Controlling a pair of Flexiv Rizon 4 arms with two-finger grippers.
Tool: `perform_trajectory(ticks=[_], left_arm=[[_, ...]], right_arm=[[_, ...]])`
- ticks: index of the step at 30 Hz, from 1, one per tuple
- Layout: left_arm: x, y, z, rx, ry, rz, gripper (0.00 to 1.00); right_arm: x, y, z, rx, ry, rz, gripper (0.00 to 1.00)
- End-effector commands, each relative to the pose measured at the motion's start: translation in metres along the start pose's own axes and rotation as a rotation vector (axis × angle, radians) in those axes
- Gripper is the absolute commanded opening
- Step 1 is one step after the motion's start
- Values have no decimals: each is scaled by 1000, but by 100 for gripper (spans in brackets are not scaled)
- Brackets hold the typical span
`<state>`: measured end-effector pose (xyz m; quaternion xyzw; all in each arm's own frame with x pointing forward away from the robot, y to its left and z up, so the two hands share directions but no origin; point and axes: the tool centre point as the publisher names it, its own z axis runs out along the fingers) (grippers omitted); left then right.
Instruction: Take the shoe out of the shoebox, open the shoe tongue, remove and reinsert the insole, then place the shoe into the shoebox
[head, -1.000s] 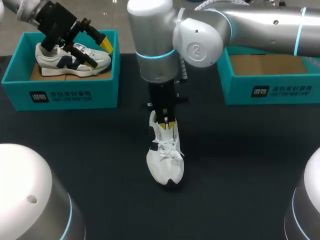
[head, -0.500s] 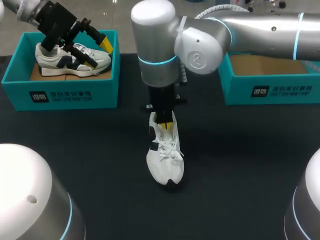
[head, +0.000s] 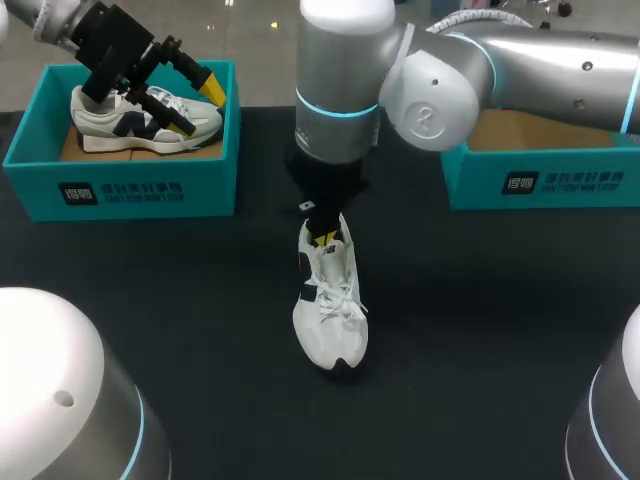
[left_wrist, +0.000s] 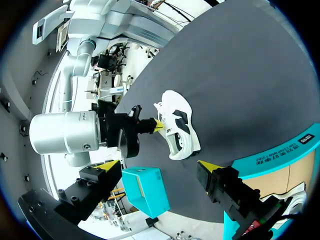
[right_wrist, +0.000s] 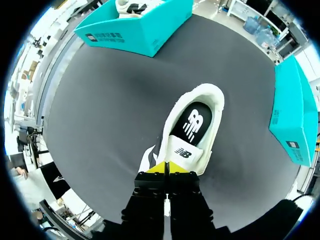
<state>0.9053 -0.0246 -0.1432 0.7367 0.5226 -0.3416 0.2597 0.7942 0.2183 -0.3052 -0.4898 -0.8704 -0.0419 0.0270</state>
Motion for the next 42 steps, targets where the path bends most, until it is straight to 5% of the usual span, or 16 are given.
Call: perform_trajectory(ticks=[1, 10, 13, 18, 20, 30, 33, 42], left_arm=[[0, -1, -1, 0, 4, 0, 100], [0, -1, -1, 0, 4, 0, 100], [0, -1, -1, 0, 4, 0, 100], [0, -1, -1, 0, 4, 0, 100], [0, -1, -1, 0, 4, 0, 100], [0, -1, -1, 0, 4, 0, 100], [0, -1, -1, 0, 4, 0, 100], [0, -1, -1, 0, 4, 0, 100]], right_arm=[[-7, -1, 2, -1, 211, -296, 0], [-7, -1, 2, -1, 211, -296, 0], [-3, 8, -9, 26, 9, -567, 0], [-1, 18, -15, 14, -73, -876, 0], [-2, 20, -14, 113, -102, -847, 0], [-2, 20, -14, 113, -102, -847, 0], [-6, 24, -7, -25, -82, -830, 0], [-28, 47, -5, -36, -111, -827, 0]])
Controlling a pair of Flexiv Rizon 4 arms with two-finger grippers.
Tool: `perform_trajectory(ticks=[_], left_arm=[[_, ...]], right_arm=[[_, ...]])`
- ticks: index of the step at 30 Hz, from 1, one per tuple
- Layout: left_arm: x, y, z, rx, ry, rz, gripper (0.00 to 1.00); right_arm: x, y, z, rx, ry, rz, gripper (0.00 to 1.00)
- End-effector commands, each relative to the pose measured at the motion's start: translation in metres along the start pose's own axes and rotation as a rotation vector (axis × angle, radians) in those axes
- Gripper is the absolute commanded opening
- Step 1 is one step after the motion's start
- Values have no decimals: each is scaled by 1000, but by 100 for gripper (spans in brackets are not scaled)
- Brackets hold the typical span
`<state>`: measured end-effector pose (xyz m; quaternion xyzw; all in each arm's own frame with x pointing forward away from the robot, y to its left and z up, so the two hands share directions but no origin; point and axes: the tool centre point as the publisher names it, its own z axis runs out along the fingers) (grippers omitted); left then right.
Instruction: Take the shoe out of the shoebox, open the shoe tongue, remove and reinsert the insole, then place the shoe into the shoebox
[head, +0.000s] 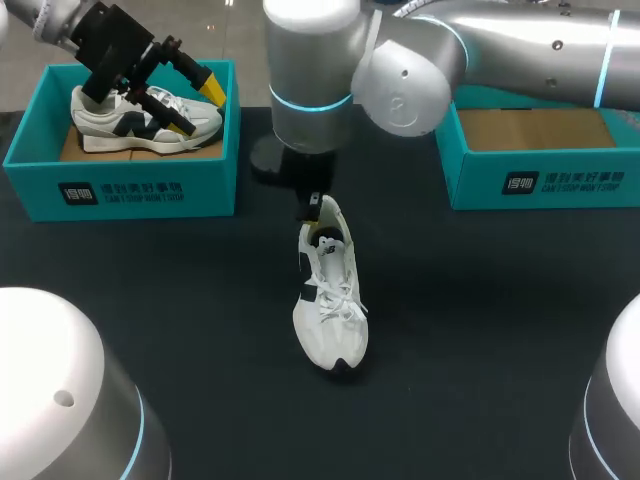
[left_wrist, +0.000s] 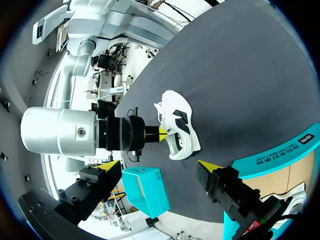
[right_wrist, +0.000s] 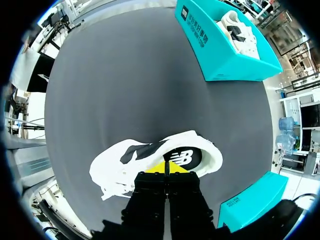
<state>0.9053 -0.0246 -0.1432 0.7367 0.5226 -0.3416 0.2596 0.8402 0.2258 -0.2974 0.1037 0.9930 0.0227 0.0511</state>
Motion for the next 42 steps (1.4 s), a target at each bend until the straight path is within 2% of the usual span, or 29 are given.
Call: perform_trajectory(ticks=[1, 2, 3, 4, 7, 8, 9, 10, 17, 24, 25, 31, 42], left_arm=[[0, -1, -1, 0, 4, 0, 100], [0, -1, -1, 0, 4, 0, 100], [0, -1, -1, 0, 4, 0, 100], [0, -1, -1, 0, 4, 0, 100], [0, -1, -1, 0, 4, 0, 100], [0, -1, -1, 0, 4, 0, 100], [0, -1, -1, 0, 4, 0, 100], [0, -1, -1, 0, 4, 0, 100], [0, -1, -1, 0, 4, 0, 100], [0, -1, -1, 0, 4, 0, 100], [0, -1, -1, 0, 4, 0, 100], [0, -1, -1, 0, 4, 0, 100], [0, -1, -1, 0, 4, 0, 100]], right_arm=[[-14, -6, 5, -23, 13, -9, 0], [-17, -6, 5, -14, 15, -15, 4], [-21, -6, 5, -12, 5, -11, 25], [-25, -6, 6, -9, 5, -16, 40], [-37, -3, 6, 15, -3, -36, 50], [-41, -2, 6, 23, -9, -40, 71], [-45, 0, 6, 22, -14, -42, 86], [-49, 1, 6, 25, -18, -50, 89], [-71, 8, 18, 39, -66, -102, 93], [-79, 5, 39, 65, -82, -122, 96], [-80, 4, 41, 61, -92, -118, 91], [-89, 0, 60, 71, -107, -122, 83], [-103, -10, 90, 82, -79, -154, 80]])
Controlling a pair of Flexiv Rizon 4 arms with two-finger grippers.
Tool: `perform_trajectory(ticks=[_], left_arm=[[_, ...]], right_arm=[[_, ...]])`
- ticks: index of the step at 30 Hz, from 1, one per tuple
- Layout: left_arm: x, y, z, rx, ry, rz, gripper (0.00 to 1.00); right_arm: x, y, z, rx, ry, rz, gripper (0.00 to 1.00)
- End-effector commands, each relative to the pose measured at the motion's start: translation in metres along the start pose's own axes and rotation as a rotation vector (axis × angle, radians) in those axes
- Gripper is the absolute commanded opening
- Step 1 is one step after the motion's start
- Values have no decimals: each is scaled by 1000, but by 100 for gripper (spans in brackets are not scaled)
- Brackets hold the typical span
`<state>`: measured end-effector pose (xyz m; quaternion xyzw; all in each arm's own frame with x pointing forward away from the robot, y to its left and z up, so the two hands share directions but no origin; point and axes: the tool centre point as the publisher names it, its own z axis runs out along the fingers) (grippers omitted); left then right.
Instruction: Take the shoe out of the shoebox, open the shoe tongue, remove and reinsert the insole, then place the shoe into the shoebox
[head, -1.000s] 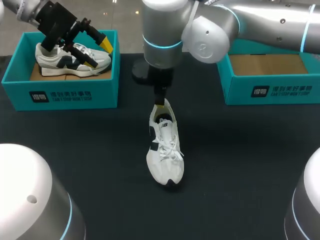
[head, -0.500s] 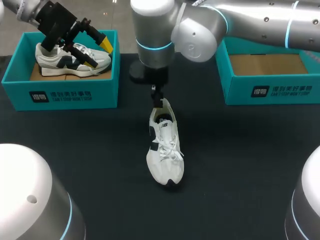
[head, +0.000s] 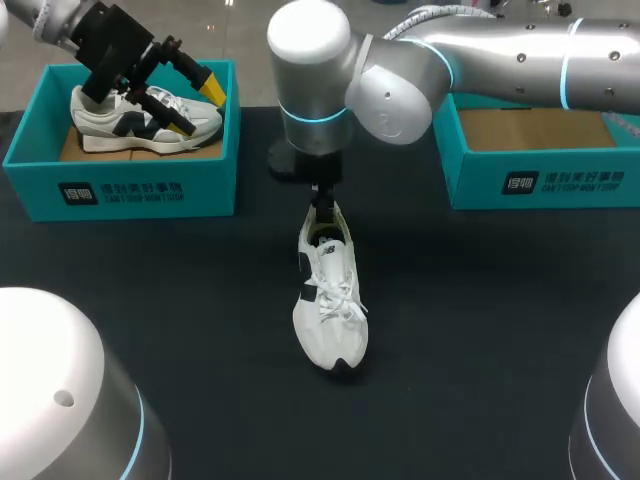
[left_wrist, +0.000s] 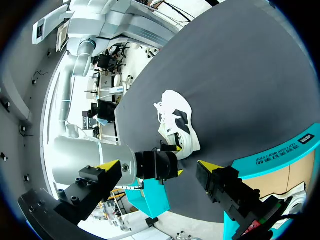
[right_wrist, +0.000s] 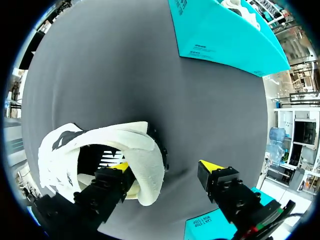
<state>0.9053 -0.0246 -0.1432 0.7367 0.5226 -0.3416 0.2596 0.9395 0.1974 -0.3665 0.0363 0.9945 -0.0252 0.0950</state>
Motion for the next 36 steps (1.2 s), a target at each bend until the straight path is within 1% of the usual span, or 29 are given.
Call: perform_trajectory(ticks=[1, 3, 6, 8, 14, 16, 17, 18, 19, 23, 25, 26, 27, 30, 36], left_arm=[[0, -1, -1, 0, 4, 0, 100], [0, -1, -1, 0, 4, 0, 100], [0, -1, -1, 0, 4, 0, 100], [0, -1, -1, 0, 4, 0, 100], [0, -1, -1, 0, 4, 0, 100], [0, -1, -1, 0, 4, 0, 100], [0, -1, -1, 0, 4, 0, 100], [0, -1, -1, 0, 4, 0, 100], [0, -1, -1, 0, 4, 0, 100], [0, -1, -1, 0, 4, 0, 100], [0, -1, -1, 0, 4, 0, 100], [0, -1, -1, 0, 4, 0, 100], [0, -1, -1, 0, 4, 0, 100], [0, -1, -1, 0, 4, 0, 100], [0, -1, -1, 0, 4, 0, 100]], right_arm=[[-7, 1, 13, -2, 17, -15, 80], [-9, 0, 16, -4, 23, -21, 79], [-10, -1, 20, -10, 32, -20, 76], [-11, -1, 21, -12, 34, -22, 72], [-10, 3, 27, -16, 48, -35, 68], [-7, 5, 28, -14, 56, -39, 63], [-6, 6, 29, -11, 59, -40, 55], [-5, 6, 30, -9, 63, -40, 49], [-3, 7, 31, -8, 66, -39, 46], [3, 6, 39, -9, 87, -32, 29], [6, 6, 40, -9, 94, -24, 18], [8, 6, 41, -7, 97, -23, 12], [9, 6, 42, -2, 99, -21, 0], [11, 4, 41, 5, 101, -20, 0], [16, 1, 23, 12, 91, -6, 0]])
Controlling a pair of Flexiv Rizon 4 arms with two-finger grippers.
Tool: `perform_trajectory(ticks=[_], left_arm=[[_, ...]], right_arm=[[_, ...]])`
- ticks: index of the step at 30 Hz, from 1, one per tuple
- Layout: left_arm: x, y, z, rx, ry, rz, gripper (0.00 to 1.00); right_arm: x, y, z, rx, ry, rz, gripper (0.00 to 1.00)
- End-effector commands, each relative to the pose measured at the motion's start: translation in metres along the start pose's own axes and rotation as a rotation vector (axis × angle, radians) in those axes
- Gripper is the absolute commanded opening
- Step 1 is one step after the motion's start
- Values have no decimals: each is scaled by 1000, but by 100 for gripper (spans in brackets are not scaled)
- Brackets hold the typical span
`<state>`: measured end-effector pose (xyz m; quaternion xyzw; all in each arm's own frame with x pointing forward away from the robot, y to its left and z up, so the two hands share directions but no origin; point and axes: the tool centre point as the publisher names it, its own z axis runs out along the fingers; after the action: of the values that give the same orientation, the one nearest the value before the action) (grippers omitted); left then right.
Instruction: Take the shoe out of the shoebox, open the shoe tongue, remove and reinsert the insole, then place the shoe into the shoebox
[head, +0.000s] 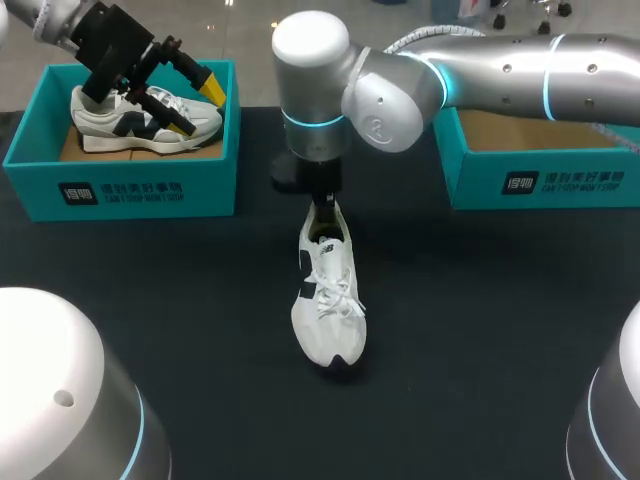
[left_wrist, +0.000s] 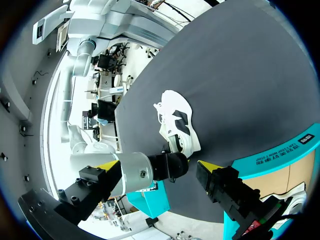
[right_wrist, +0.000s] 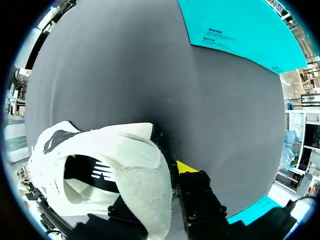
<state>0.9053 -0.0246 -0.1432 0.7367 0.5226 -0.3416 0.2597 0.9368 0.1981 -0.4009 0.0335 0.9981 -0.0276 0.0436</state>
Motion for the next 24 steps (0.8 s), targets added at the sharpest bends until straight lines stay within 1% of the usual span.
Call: perform_trajectory(ticks=[1, 5, 9, 12, 14, 18, 20, 24], left_arm=[[0, -1, -1, 0, 4, 0, 100], [0, -1, -1, 0, 4, 0, 100], [0, -1, -1, 0, 4, 0, 100], [0, -1, -1, 0, 4, 0, 100], [0, -1, -1, 0, 4, 0, 100], [0, -1, -1, 0, 4, 0, 100], [0, -1, -1, 0, 4, 0, 100], [0, -1, -1, 0, 4, 0, 100]], right_arm=[[8, -2, -12, 4, -13, 4, 0], [10, -5, -33, -10, -21, -2, 0], [6, -10, -58, -33, -27, -14, 0], [2, -11, -84, -29, -22, -28, 0], [-1, -12, -99, -33, -9, -53, 0], [-9, -14, -127, -15, 27, -85, 0], [-13, -15, -143, -23, 47, -96, 0], [-20, -17, -173, -35, 45, -94, 0]])
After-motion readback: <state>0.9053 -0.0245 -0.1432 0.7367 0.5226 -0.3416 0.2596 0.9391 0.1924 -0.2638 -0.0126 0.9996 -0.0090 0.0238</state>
